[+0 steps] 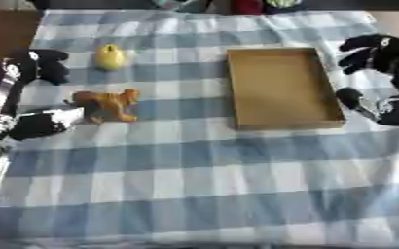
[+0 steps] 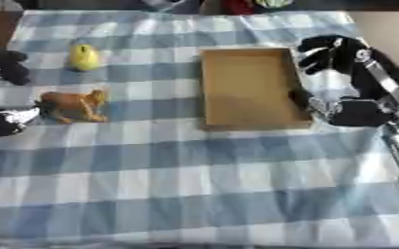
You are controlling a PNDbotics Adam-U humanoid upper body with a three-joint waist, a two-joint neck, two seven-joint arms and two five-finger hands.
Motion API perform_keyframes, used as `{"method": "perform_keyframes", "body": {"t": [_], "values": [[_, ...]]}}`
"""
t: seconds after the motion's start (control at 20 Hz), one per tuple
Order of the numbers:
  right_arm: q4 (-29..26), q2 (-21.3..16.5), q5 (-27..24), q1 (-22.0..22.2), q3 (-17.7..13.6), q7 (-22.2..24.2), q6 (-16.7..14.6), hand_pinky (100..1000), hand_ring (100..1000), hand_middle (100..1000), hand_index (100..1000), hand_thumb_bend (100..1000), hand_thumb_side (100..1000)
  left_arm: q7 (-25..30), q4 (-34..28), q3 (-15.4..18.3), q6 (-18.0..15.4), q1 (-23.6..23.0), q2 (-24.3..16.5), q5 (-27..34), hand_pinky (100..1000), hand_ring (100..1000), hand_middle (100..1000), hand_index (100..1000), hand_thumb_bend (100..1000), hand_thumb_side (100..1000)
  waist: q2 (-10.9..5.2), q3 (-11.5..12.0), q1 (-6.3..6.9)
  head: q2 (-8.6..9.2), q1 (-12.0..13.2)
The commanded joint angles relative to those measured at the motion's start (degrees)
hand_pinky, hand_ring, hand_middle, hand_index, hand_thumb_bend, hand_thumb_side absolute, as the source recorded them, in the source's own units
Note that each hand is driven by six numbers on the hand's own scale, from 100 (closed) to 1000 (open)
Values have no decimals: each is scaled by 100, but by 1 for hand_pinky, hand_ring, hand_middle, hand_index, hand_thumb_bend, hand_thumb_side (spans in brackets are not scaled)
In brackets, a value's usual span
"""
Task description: Pick up objects on the table and place them in the box.
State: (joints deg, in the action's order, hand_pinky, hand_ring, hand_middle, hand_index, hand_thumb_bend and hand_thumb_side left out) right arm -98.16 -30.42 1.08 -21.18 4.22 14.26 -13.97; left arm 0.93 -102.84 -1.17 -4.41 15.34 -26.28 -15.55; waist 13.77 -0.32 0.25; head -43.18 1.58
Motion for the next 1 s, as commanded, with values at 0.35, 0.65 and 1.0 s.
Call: {"method": "perform_keyframes", "body": {"t": [0.35, 0.65, 1.0], "values": [[-40, -69, -39, -69, -77, 21, -13, 666, 713, 760, 845, 457, 369, 181, -134, 66, 22, 121, -304, -168, 614, 568, 534, 751, 675, 275, -95, -3, 3, 58, 30], [-36, -73, -39, -71, -66, 32, -13, 666, 713, 760, 845, 455, 370, 510, -123, -36, 234, 271, -748, -569, 635, 580, 553, 763, 680, 294, -99, -35, 16, 70, 38], [-30, -69, -50, -74, -47, 51, -14, 667, 713, 760, 845, 455, 372, 1162, 19, -385, 544, 621, -1345, -1211, 658, 592, 571, 768, 691, 281, -122, -87, 33, 77, 47]]}}
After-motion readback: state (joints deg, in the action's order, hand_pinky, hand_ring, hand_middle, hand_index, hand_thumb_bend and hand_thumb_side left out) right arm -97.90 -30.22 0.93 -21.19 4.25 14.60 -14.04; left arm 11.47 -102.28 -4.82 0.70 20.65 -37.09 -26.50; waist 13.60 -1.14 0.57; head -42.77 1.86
